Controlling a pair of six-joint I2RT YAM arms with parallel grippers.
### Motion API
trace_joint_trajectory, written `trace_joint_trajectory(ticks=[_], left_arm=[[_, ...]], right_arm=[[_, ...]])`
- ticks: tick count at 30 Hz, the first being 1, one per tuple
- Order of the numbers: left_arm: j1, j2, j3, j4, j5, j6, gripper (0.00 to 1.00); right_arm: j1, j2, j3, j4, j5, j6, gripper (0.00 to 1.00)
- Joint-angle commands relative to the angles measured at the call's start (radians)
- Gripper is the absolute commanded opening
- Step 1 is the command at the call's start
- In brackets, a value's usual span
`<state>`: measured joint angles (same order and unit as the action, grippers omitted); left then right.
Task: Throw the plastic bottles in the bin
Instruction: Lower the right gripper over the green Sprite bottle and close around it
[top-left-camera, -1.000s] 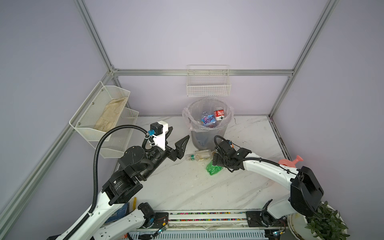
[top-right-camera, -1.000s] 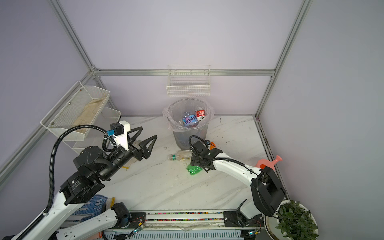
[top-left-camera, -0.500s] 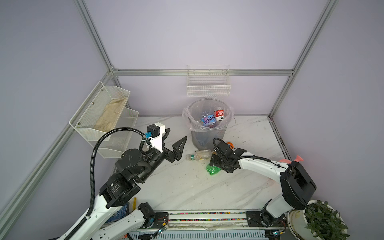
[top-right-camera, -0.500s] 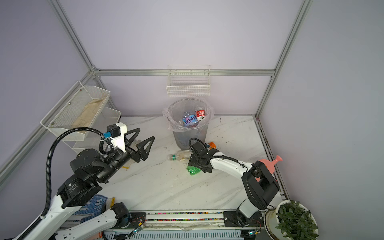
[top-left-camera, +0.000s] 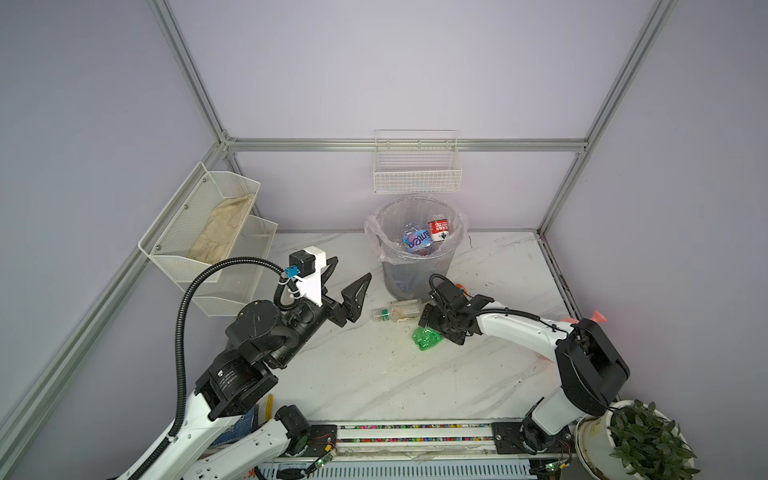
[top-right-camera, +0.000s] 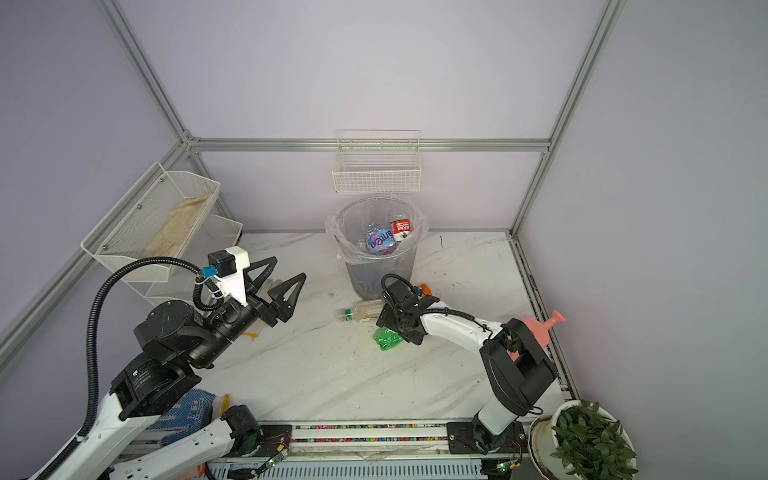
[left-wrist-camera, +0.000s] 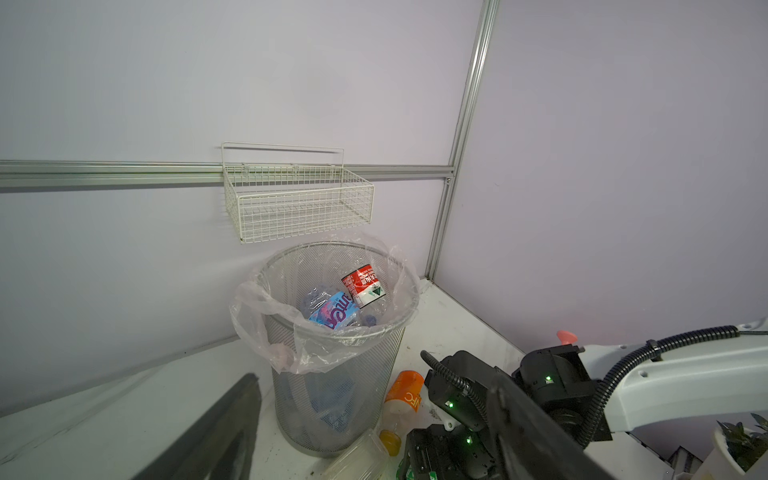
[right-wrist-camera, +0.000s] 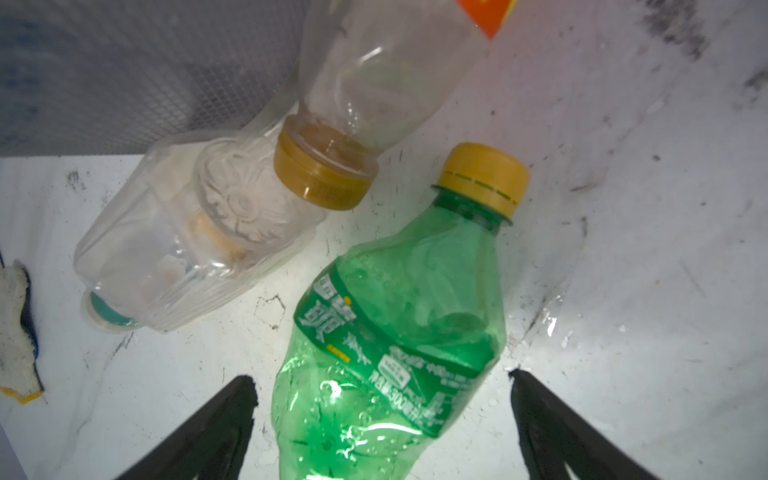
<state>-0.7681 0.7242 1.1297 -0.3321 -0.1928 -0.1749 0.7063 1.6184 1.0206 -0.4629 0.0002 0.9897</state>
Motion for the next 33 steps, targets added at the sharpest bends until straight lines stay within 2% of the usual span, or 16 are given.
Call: trace_joint_trajectory(ticks=[1,9,16,24,33], left_arm=[[-0.004,-0.008,-0.034,0.004,-0.011,-0.011,0.84],[-0.004,-0.007,-0.031,0.0,-0.014,-0.009,0.83],[-0.005,0.0,-0.026,0.0,-0.014,-0.005,0.83],[-0.004,0.0,-0.025,-0.004,-0.02,-0.003,0.83],[-0.004,-0.002,-0.027,-0.005,-0.021,-0.005,0.83]], right_arm=[[-0.005,0.026,-0.012,-0.005,-0.005,0.058,0.97],[-0.008,0.036,-0.031,-0.001,0.009,0.111,0.97],[-0.008,0.07,-0.033,0.036,-0.019,0.112,0.93],[-0.01,0.081,-0.039,0.047,-0.013,0.115,0.77],[-0.013,0.052,-0.063,0.053,0.005,0.125,0.5]])
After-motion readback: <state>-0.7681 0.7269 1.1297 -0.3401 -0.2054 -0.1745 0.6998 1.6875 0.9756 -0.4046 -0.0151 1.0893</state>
